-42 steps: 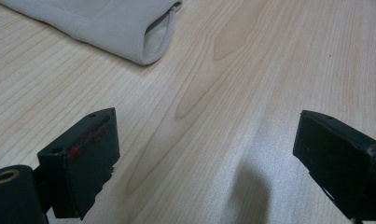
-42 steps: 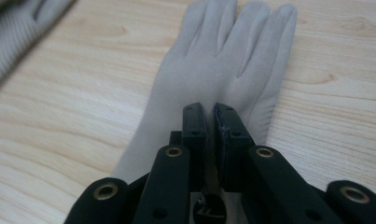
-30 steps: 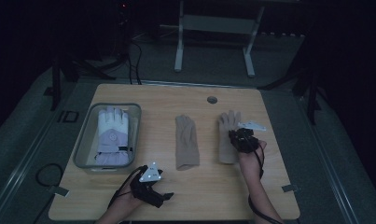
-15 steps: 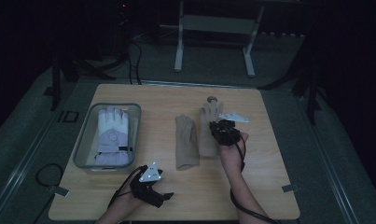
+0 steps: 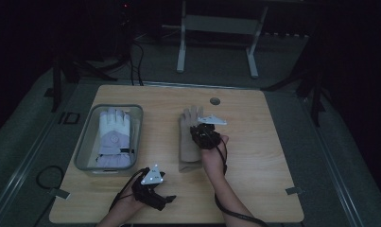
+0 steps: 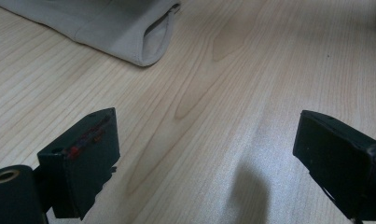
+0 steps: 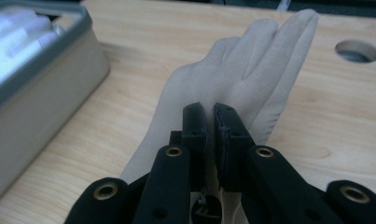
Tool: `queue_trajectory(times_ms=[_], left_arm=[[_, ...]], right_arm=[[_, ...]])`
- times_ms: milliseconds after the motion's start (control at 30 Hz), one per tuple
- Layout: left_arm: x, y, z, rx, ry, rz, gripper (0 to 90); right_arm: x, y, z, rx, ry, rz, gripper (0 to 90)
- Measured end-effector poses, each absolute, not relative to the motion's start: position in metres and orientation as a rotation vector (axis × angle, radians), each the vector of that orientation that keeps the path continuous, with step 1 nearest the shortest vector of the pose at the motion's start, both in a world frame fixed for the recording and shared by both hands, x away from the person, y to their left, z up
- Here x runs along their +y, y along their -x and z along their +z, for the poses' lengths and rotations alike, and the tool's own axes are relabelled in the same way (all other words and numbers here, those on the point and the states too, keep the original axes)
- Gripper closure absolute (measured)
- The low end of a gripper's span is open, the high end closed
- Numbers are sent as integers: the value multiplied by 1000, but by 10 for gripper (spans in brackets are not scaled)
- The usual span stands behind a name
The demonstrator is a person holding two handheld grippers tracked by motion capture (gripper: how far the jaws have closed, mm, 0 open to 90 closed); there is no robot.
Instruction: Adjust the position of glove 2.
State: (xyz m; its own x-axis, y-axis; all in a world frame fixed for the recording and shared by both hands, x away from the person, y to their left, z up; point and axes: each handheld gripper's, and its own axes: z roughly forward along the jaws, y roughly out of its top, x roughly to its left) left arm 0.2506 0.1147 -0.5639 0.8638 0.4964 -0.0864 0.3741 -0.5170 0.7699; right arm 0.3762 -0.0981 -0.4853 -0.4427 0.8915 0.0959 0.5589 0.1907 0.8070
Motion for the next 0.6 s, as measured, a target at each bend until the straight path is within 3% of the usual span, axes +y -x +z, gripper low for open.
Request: queue_trajectory(times_ms=[367,600], left_arm=[[115,-251,-564,628,-2173,183,72],[114,-251,-564,625,-2174,182,72]], right_arm=[[-91,-385,-530,2184,-1418,1056,825],[-91,-384,-542,2193,-1426,1025,811]])
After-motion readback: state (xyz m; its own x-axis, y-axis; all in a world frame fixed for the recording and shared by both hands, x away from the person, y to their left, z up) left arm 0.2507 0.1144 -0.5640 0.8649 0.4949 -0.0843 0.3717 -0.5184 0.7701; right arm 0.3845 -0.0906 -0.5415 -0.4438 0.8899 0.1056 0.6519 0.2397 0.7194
